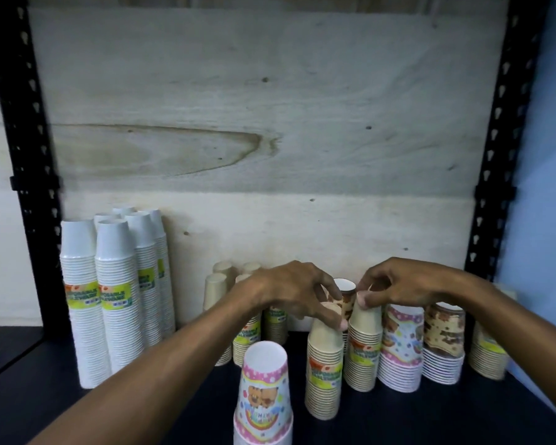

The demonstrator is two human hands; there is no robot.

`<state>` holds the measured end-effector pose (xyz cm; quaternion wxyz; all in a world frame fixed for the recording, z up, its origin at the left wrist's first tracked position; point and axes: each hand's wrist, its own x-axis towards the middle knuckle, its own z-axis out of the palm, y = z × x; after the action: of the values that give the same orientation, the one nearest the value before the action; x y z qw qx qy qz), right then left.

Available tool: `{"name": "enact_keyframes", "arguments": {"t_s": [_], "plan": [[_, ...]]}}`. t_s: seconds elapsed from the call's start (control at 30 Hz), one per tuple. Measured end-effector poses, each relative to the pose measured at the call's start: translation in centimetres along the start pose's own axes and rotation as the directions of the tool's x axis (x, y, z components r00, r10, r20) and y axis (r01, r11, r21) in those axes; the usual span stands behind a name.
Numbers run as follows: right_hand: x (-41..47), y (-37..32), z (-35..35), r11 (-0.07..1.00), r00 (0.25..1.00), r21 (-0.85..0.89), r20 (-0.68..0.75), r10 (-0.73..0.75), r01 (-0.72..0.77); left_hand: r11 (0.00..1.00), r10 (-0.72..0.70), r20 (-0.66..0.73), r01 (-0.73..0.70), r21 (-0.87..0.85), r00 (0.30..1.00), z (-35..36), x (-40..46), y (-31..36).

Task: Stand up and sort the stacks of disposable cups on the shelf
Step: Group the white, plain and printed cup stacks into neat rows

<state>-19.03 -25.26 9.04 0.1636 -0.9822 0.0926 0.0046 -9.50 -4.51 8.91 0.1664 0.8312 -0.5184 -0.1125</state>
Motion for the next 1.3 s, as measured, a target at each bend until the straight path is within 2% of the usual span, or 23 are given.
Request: {"name": "enact_keyframes", "arguments": {"t_s": [0.23,0.43,0.53,0.7,1.03,1.3], "plan": [[0.2,-0.2,0.5,0.999,0.999,0.016,-0.013,-0.036,0.036,1.000,-0.006,-0.086,0.007,0.018,0.996,-0.9,-0.4,-1.8],[1.8,-3.0,1.4,0.993,0.994,0.030,-0.007,-0.110,0.110,0.997,-0.071,-0.150,0.068,-0.022,0.986,-3.5,-3.5,-4.6],[3.3,-4.8,2.1,0.987,0.986,0.014,-0.049,-0.161,0.161,0.994,-0.107,-0.175,0.102,-0.034,0.979,-4.5,-5.2,-6.1],[5.9,-7.1,3.7,0.980,0.976,0.003,-0.093,-0.197,0.198,0.987,-0.144,-0.190,0.154,0.037,0.971,-5.3,-7.3,-7.9],[8.2,-9.3,5.3,0.970,0.963,0.054,-0.146,-0.229,0.238,0.981,-0.191,-0.215,0.196,0.005,0.958,-5.3,-8.6,-11.0],[8.1,-9.4,6.1,0.975,0.956,-0.013,-0.197,-0.219,0.221,0.977,-0.190,-0.185,0.204,0.061,0.964,-4.7,-8.5,-12.3]]}}
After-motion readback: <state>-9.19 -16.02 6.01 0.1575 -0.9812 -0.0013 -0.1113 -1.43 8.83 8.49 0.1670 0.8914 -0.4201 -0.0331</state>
